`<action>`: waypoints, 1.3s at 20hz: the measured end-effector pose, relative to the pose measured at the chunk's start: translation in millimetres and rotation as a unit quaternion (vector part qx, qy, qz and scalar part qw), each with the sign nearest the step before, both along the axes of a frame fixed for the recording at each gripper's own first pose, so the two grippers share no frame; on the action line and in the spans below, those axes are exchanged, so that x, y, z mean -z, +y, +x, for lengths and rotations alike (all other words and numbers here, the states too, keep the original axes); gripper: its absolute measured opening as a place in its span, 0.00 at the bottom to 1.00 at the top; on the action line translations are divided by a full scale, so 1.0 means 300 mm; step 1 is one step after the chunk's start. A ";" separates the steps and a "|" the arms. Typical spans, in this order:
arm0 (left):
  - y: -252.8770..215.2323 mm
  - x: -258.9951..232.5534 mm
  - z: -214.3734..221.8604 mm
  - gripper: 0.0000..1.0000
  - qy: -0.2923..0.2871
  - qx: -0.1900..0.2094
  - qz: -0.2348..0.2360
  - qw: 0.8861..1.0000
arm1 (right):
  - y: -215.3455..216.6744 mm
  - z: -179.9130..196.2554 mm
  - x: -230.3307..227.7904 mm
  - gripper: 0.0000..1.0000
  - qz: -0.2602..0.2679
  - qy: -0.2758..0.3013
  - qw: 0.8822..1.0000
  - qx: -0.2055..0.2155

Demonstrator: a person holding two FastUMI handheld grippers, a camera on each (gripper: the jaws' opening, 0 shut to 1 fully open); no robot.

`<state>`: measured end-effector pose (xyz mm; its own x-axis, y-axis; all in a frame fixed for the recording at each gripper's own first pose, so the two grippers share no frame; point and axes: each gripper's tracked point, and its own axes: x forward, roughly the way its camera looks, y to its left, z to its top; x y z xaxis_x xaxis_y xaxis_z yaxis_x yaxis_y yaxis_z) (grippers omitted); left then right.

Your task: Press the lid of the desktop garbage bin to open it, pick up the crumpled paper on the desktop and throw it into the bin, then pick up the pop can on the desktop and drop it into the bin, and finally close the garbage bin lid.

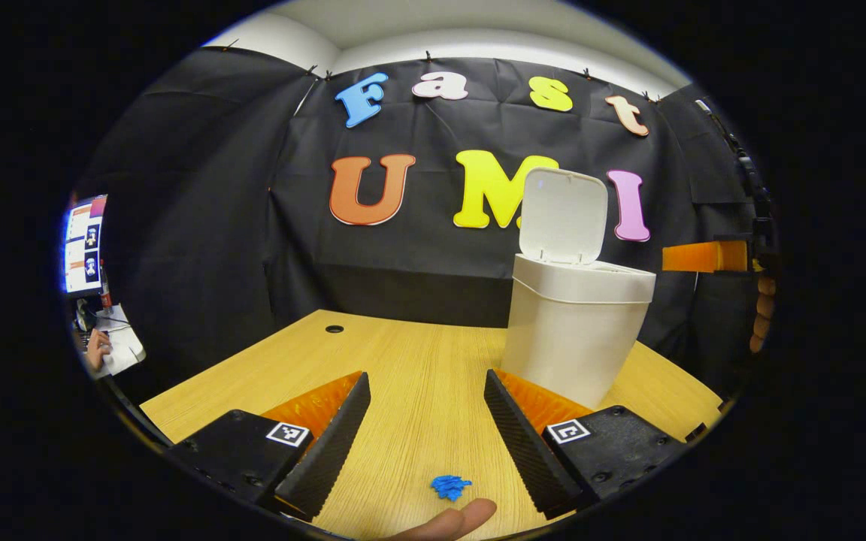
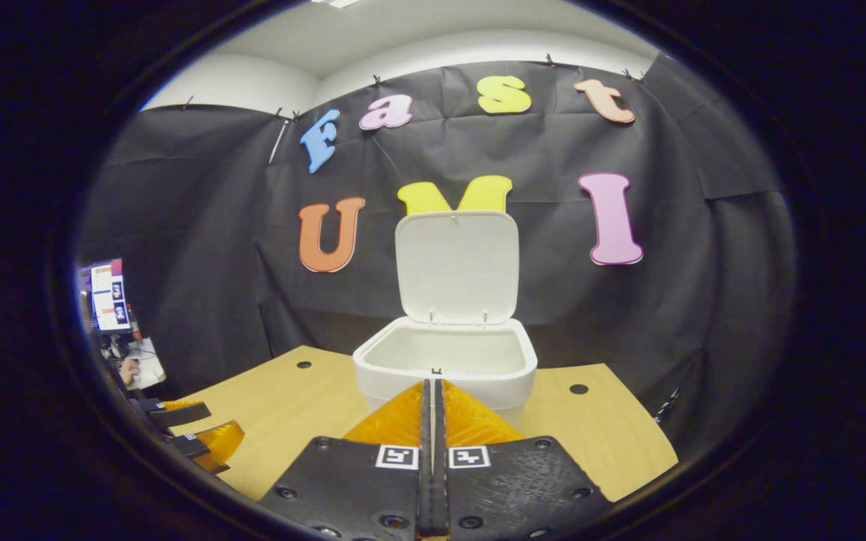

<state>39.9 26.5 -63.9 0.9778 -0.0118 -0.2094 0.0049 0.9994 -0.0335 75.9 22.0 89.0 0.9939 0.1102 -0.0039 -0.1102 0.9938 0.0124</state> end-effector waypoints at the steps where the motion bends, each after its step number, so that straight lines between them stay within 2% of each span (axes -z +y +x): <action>1: 0.009 0.018 0.003 0.98 0.011 -0.002 -0.003 1.000 | -0.006 -0.025 0.006 0.00 -0.002 -0.004 1.000 -0.003; 3: 0.007 0.080 0.006 0.99 0.039 0.000 -0.005 0.999 | -0.014 -0.067 0.020 0.00 -0.005 -0.014 1.000 -0.010; 6: -0.007 0.220 -0.018 0.99 0.097 0.019 0.013 0.995 | -0.001 -0.126 0.078 0.00 -0.004 -0.014 1.000 -0.028; 8: -0.021 0.304 -0.040 0.99 0.133 0.034 0.008 0.990 | 0.012 -0.160 0.129 0.01 -0.007 -0.008 0.999 -0.041; 12: -0.060 0.391 -0.065 0.99 0.177 0.059 -0.014 0.982 | 0.007 -0.201 0.225 0.94 -0.041 -0.007 0.998 -0.042; 13: -0.058 0.399 -0.067 0.99 0.180 0.060 -0.010 0.982 | 0.001 -0.212 0.240 0.97 -0.041 -0.009 0.998 -0.038; 20: -0.080 0.480 -0.076 0.97 0.215 0.098 0.007 0.972 | -0.058 -0.316 0.390 0.97 0.004 0.003 1.000 -0.029; 21: -0.081 0.496 -0.079 0.92 0.228 0.106 0.012 0.968 | -0.076 -0.325 0.413 0.97 0.004 0.005 1.000 -0.024; 23: -0.085 0.511 -0.071 0.82 0.245 0.110 -0.007 0.963 | -0.105 -0.345 0.460 0.97 -0.002 0.007 1.000 -0.015; 25: -0.080 0.527 -0.074 0.79 0.253 0.101 0.002 0.962 | -0.121 -0.357 0.516 0.96 -0.011 0.010 1.000 -0.009; 26: -0.068 0.534 -0.076 0.84 0.254 0.094 0.009 0.963 | -0.125 -0.361 0.543 0.96 -0.013 0.013 1.000 -0.008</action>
<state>17.0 6.0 -224.0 0.7300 -0.1709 -0.6617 0.1741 0.9828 -0.0618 -32.4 -15.4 -73.9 0.9916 0.1255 -0.0323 -0.1259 0.9920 -0.0102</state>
